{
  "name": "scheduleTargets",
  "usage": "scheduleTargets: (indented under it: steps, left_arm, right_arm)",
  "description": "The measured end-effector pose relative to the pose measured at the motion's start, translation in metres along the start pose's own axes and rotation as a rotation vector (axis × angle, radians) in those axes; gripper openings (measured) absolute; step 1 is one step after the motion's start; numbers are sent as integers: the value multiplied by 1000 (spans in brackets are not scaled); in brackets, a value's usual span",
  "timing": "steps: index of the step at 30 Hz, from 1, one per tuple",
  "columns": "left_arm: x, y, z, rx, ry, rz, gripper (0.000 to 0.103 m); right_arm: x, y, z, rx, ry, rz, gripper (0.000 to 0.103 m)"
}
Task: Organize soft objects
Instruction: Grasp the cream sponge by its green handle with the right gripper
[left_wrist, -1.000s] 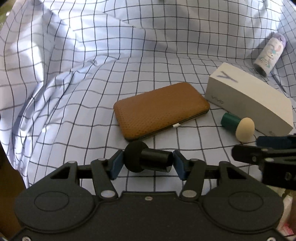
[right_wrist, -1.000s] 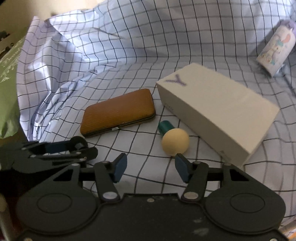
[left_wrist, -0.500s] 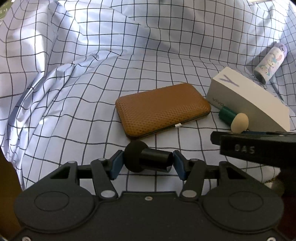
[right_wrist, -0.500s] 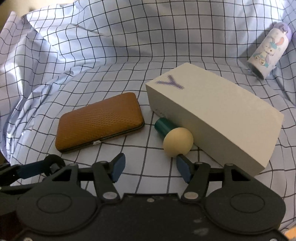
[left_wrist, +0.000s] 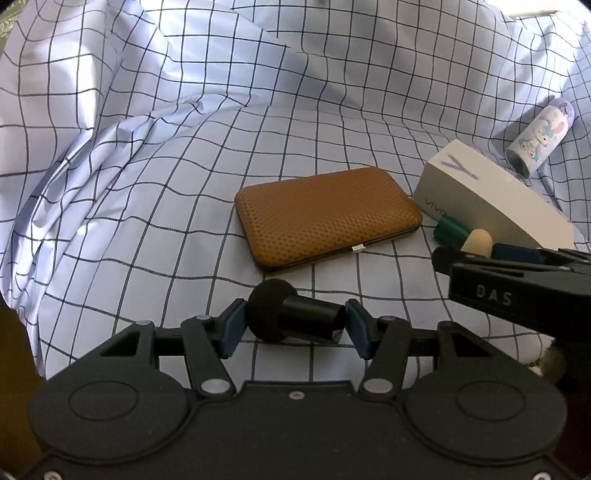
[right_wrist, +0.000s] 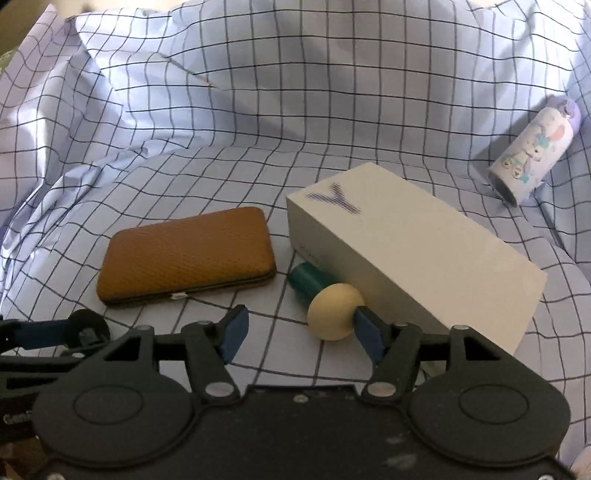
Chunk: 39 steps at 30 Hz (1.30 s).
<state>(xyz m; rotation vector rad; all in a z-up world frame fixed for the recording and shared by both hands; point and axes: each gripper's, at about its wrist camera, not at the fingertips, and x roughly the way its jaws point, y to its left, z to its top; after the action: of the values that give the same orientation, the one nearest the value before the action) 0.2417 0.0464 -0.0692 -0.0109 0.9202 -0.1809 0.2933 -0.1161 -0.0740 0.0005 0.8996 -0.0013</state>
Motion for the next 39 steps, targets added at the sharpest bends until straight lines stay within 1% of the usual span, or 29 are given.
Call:
scheduleTargets:
  steps: [1,2,3,4,5,6,7,9,12,13,15,17,18,20,21,24,27,35,37,39]
  left_arm:
    - [0,1,0,-5,1,0,55]
    - [0,1,0,-9,2,-1,55]
    - [0,1,0,-12,2,0,55]
    - [0,1,0,-12,2,1,55]
    - [0,0,0,-14,2,2,55]
    - [0,0,0,-15,2,5,55]
    - [0,-1,0,-15,2,7,55]
    - [0,-1,0,-14,0,11,55]
    - [0,-1,0,-18,3,10,55]
    - [0,0,0,-19,4,9,55]
    - [1,0,-1,-21,5,9,55]
    - [1,0,0,-25,6,9,55]
    - [1,0,-1,-26,5,10,55]
    - [1,-1,-1,-28,6,12,55]
    - [1,-1,-1,-29,6,13,55]
    - [2,0,0,-35,7,13,55]
    - [2,1,0,-41,8,12,55]
    - [2,1,-1,-48,14,14,55]
    - [2,2,-1,-55,16,12,55]
    - [3,2,-1,-60,17,12,55]
  right_arm:
    - [-2,0,0,4,-5,46,66]
    - [-9,-3,0,12,-16,160,59]
    - [-15,-9,2,41,-20,263,45]
    - [-19,-11,4,61,-26,276,46]
    - [-21,-10,5,64,-39,236,50]
    - [-21,-9,5,50,-57,175,52]
    - [-19,-10,5,36,-62,142,52]
    - [-11,-13,5,38,-33,112,52]
    - [0,-16,5,30,-4,97,52]
    - [4,-14,5,13,-4,91,57]
    - [11,-13,6,-16,1,96,58]
    - [12,-15,8,-19,16,119,58]
    - [11,-13,9,-23,23,136,55]
    - [9,-8,9,-30,14,169,54]
    - [6,-5,9,-35,0,168,54]
    - [1,0,8,-85,-48,114,62]
    - [-1,2,5,-153,-70,74,62]
    - [15,6,7,-296,-67,101,67]
    - [20,4,7,-315,-50,128,67]
    - [22,6,7,-344,-57,136,69]
